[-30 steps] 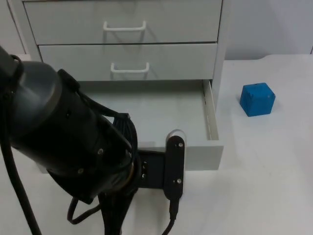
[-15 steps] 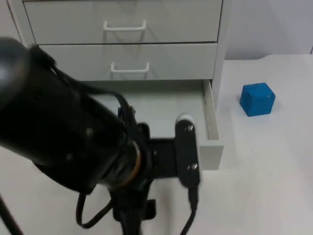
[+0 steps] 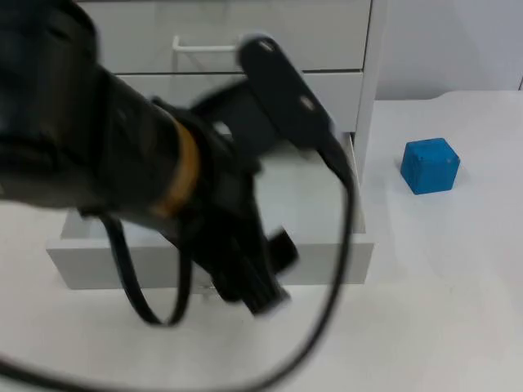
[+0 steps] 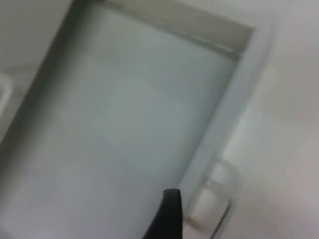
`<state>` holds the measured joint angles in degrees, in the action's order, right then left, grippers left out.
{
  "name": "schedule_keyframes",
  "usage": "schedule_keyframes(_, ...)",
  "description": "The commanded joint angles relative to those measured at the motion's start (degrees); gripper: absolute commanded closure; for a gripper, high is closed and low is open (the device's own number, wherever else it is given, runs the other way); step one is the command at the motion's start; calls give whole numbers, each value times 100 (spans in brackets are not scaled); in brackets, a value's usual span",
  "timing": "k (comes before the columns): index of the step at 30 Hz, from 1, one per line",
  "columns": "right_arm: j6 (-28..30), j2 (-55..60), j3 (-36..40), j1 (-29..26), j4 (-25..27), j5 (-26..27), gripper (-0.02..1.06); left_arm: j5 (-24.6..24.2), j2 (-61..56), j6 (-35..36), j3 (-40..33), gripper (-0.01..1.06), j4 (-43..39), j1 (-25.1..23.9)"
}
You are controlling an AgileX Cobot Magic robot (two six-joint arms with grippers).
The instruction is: Open the drawer with the left hand, place the block into the drawer with the right hand, then close the drawer with the left hand.
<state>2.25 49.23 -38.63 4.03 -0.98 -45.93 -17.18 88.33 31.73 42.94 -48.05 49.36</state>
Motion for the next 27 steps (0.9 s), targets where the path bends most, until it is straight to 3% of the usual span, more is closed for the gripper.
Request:
schedule_keyframes(1, 0, -11, -12, -29, -16, 24, 0, -40, -179, -44, 4, 26, 527, -336)
schedule_keyframes(4, 0, -11, -12, -29, -16, 24, 0, -68, -294, -71, 4, 26, 804, -639)
schedule_keyframes(8, 0, -11, -12, -29, -16, 24, 0, -426, -823, -582, 4, 26, 2139, -1617)
schedule_keyframes(9, 0, -11, -12, -29, -16, 24, 0, -426, -823, -582, 4, 26, 2139, -1617)
schedule_keyframes(14, 0, -11, -12, -29, 8, 24, 0, -853, -1506, -1334, 4, 26, 3465, -2701)
schedule_keyframes(15, 0, -11, -12, -29, 8, 24, 0, -853, -1506, -1334, 4, 26, 3465, -2701)
schedule_keyframes(20, 0, -11, -12, -29, 8, 24, 0, -1230, -2120, -1954, 4, 26, 4367, -3679)
schedule_keyframes(27, 0, -11, -12, -29, 22, 24, 0, -1616, -2586, -2631, 4, 26, 5042, -4308)
